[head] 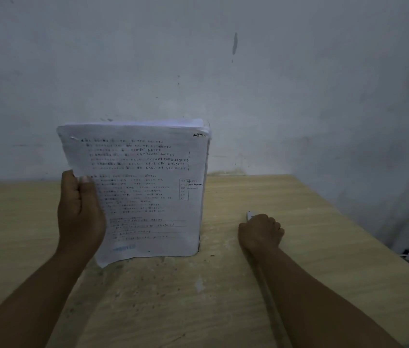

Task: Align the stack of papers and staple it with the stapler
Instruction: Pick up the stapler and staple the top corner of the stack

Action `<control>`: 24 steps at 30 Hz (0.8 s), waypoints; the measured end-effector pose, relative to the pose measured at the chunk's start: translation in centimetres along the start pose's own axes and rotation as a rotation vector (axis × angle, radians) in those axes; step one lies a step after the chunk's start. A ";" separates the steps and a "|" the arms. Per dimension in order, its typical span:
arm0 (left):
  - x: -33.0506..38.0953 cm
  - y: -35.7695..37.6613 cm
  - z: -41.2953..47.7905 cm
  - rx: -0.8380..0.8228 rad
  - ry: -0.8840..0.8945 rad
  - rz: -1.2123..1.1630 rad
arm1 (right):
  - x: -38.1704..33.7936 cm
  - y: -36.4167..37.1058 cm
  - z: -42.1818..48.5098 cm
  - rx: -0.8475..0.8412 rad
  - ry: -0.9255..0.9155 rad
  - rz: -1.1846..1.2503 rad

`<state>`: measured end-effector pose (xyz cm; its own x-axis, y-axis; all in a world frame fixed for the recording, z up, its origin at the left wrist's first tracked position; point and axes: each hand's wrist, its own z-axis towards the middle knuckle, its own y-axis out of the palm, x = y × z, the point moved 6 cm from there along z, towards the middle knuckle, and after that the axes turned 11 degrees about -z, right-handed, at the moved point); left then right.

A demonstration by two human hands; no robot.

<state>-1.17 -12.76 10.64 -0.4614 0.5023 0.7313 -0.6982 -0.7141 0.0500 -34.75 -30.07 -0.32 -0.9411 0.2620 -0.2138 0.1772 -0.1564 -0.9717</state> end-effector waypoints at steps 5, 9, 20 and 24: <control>0.4 0.0 -0.2 -0.011 -0.020 -0.022 | -1.1 -0.9 -1.9 0.026 -0.047 0.086; 0.5 0.0 -0.2 -0.008 -0.021 -0.031 | -2.3 -1.0 -2.6 -0.024 -0.056 0.366; 0.2 0.1 0.0 -0.012 -0.052 -0.019 | -4.5 -9.5 -6.5 0.179 -0.174 1.283; 0.4 0.0 0.2 -0.006 -0.060 -0.012 | -6.4 -12.2 -9.1 0.072 -0.292 1.494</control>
<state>-1.27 -12.70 11.04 -0.4197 0.4804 0.7701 -0.7069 -0.7051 0.0547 -28.25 -21.14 11.98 0.0579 -0.3633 -0.9299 0.9822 -0.1458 0.1181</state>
